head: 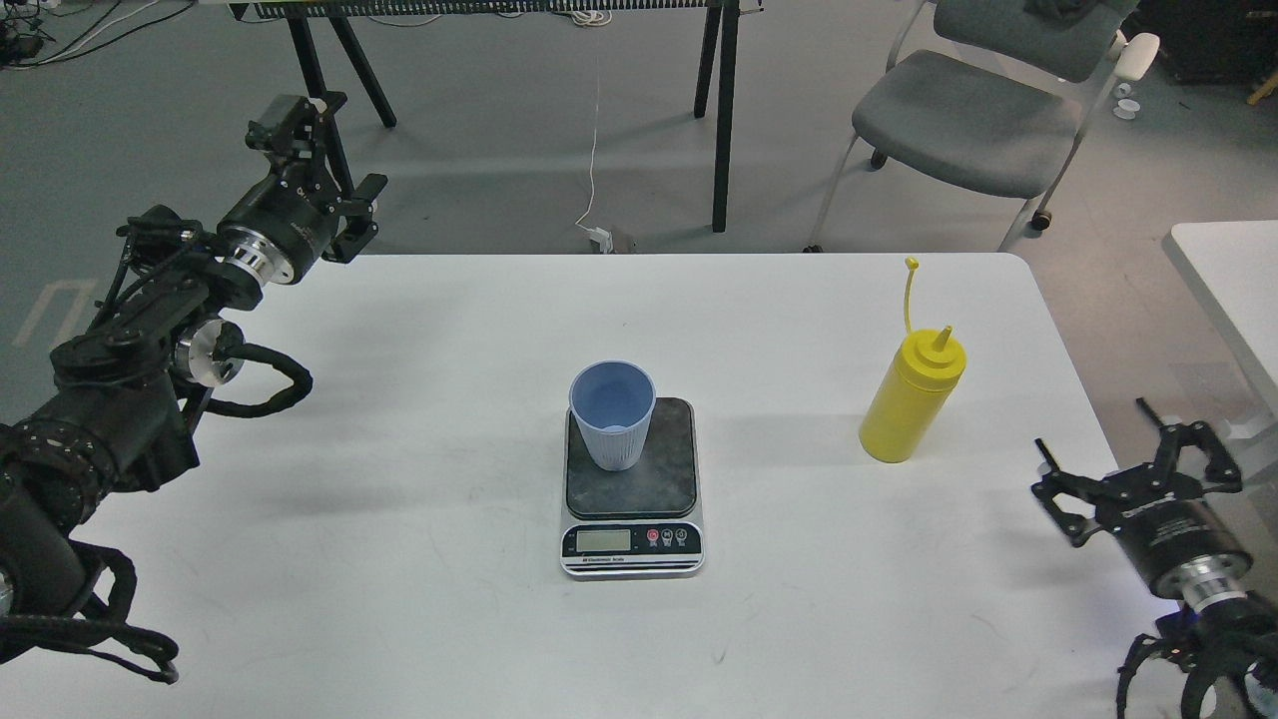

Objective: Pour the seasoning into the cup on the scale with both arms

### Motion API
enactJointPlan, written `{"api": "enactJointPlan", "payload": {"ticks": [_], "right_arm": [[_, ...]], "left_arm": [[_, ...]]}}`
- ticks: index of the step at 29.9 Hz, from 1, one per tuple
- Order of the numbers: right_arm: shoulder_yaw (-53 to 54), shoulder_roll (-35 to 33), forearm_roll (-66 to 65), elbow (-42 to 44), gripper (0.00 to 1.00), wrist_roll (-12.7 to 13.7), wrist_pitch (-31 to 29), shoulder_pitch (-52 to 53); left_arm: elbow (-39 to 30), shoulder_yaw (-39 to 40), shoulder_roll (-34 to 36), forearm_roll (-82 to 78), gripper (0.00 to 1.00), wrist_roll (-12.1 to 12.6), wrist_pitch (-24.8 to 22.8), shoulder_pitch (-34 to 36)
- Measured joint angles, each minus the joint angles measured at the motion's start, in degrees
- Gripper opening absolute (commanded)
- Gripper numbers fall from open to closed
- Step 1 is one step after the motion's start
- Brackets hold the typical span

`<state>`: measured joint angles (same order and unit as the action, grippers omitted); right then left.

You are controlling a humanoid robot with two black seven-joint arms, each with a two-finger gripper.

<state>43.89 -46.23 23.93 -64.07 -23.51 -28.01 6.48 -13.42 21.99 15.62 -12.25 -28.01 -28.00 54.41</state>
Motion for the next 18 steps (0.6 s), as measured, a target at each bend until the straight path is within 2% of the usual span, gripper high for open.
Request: {"api": "enactJointPlan", "payload": {"ticks": [3,7,12,18], "right_arm": [[-0.3,-4.8,-3.6,7.2,0.99,0.3,0.0,8.5],[-3.4,-4.8,-8.2,15.7,0.99,0.5,0.0,22.4],[-12.1,2.7,-10.4,22.7,0.99,0.5,0.0,39.0],[-16.0,16.3,-10.9,27.6,0.99,0.5,0.0,47.1]], "left_arm": [[0.0,0.2,-0.2,0.2,0.99,0.0,0.0,0.1],[0.0,0.4,-0.3,0.4,0.99,0.0,0.0,0.4],[0.0,0.5,-0.2,0.5,0.99,0.0,0.0,0.9],[0.0,0.6,0.4,0.5,0.99,0.0,0.0,1.0]]}}
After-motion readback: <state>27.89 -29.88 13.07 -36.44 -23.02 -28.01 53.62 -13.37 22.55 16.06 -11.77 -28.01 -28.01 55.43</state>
